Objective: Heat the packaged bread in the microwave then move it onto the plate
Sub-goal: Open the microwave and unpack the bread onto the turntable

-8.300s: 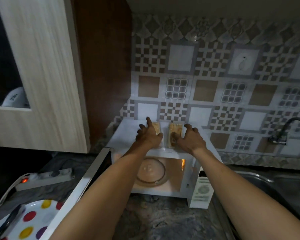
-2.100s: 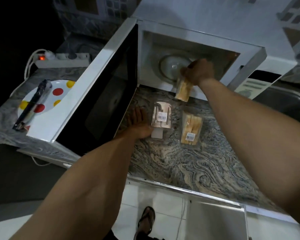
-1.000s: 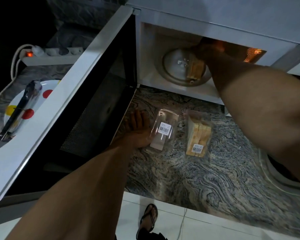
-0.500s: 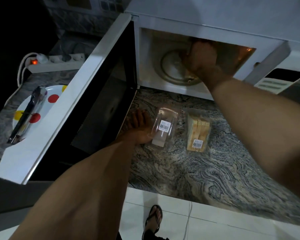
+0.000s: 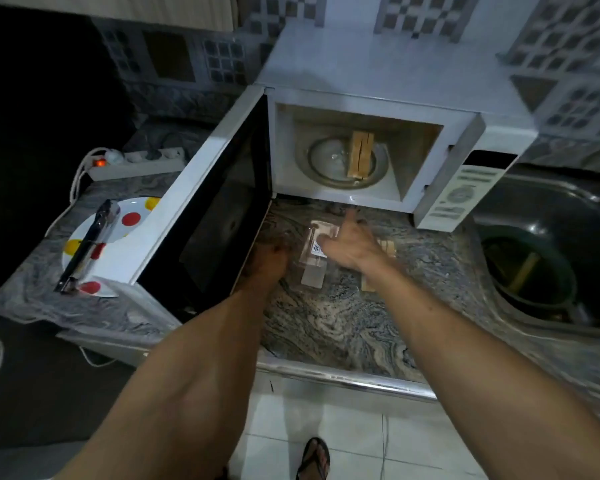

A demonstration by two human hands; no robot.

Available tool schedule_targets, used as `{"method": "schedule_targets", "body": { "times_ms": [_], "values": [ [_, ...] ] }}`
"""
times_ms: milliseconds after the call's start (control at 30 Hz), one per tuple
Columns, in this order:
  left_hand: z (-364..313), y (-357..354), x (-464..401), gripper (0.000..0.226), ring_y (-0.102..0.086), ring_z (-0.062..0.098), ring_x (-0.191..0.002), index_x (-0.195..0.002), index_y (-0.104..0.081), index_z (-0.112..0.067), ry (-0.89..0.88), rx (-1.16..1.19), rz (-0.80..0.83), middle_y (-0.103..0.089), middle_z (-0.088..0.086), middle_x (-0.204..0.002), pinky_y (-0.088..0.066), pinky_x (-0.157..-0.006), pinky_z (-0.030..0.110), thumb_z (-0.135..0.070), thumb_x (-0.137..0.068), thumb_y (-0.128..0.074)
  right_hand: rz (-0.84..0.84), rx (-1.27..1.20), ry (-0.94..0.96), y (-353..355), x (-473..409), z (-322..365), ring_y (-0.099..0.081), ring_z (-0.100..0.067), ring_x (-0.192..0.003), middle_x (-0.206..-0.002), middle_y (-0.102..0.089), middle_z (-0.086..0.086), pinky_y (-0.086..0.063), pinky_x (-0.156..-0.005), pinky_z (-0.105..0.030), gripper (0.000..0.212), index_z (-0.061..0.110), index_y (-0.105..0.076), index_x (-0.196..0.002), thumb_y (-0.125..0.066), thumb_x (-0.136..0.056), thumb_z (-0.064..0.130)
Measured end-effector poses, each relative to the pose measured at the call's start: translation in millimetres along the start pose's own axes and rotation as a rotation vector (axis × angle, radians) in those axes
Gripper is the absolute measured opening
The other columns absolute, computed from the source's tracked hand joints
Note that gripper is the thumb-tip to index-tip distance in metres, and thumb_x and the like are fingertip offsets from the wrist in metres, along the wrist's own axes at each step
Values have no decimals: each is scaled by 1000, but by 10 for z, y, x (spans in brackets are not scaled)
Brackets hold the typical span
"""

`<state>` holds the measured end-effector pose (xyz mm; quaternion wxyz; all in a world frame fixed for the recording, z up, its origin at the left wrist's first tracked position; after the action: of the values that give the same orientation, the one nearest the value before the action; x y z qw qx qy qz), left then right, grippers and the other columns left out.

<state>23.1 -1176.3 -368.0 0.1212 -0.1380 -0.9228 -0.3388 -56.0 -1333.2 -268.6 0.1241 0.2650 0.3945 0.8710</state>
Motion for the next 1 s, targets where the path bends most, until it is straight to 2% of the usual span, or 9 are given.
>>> {"method": "schedule_targets", "body": {
  "times_ms": [100,233,367,500,567,633,767,867,1000],
  "values": [
    [22,85,115,30,-63,29,-115,-114,-74,-5,-8,74,-23,-69,14,-121,-48,-102,32,-4,-88,-58,-38,-2,-37,-118,151,-132,-55,-34,-123,-142,-50,-17,-47,-88,-33,67,7,-32,-148,-64,-95,33],
    [135,28,250,27,-69,28,-101,-101,-78,-6,38,95,-37,-74,14,-107,-55,-92,35,-11,-79,-64,-14,-27,-82,-247,196,-277,-60,-26,-92,-118,-67,-15,-49,-81,-30,31,5,-65,-114,-62,-95,29],
    [300,-174,207,22,-71,30,-73,-65,-70,-7,184,259,39,-74,17,-80,-61,-75,44,-23,-76,-58,6,16,-92,-386,202,-429,-65,-29,-104,-119,-67,-14,-46,-79,-26,38,4,-64,-121,-65,-95,30],
    [133,-167,423,37,-72,25,-66,-75,-73,-9,169,259,156,-76,10,-79,-58,-64,32,-43,-60,-75,2,-13,-93,-525,183,-520,-66,-26,-89,-108,-69,-10,-53,-77,-29,31,8,-65,-115,-66,-92,29],
    [65,-165,514,11,-67,24,-56,-69,-73,-9,122,173,190,-73,10,-68,-56,-57,32,-19,-71,-76,2,-60,-97,-588,160,-553,-71,-25,-84,-100,-72,-8,-60,-79,-35,22,10,-67,-103,-66,-92,29],
    [39,-180,551,9,-60,23,-47,-67,-72,-6,106,139,196,-67,13,-62,-53,-53,30,-2,-75,-69,9,-97,-114,-628,155,-579,-73,-24,-80,-94,-74,-9,-61,-79,-37,15,14,-64,-86,-66,-93,28],
    [107,-199,504,6,-58,22,-47,-76,-73,3,149,189,169,-66,15,-61,-51,-53,27,2,-76,-67,12,-178,-147,-651,121,-626,-75,-19,-70,-87,-75,-9,-63,-71,-35,22,18,-58,-74,-66,-95,21],
    [137,-199,475,16,-57,17,-39,-65,-69,-3,170,205,190,-63,8,-48,-53,-51,28,4,-79,-67,34,-219,-173,-651,82,-642,-75,-20,-67,-80,-75,-9,-63,-74,-38,21,18,-62,-74,-66,-93,12],
    [124,-209,467,18,-54,11,-34,-63,-67,-3,173,221,208,-59,1,-39,-48,-45,23,5,-80,-67,68,-243,-216,-679,30,-675,-75,-20,-69,-78,-75,-12,-63,-76,-41,8,4,-70,-98,-71,-89,4]
  ]
}}
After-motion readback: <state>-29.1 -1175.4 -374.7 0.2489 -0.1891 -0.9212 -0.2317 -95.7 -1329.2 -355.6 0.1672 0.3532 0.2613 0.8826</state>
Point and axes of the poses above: each hand's wrist, its own x-axis away from the middle knuckle, its own y-axis out of the back of the hand, z = x × y, the point moved 6 cm from there along -x, towards the middle knuckle
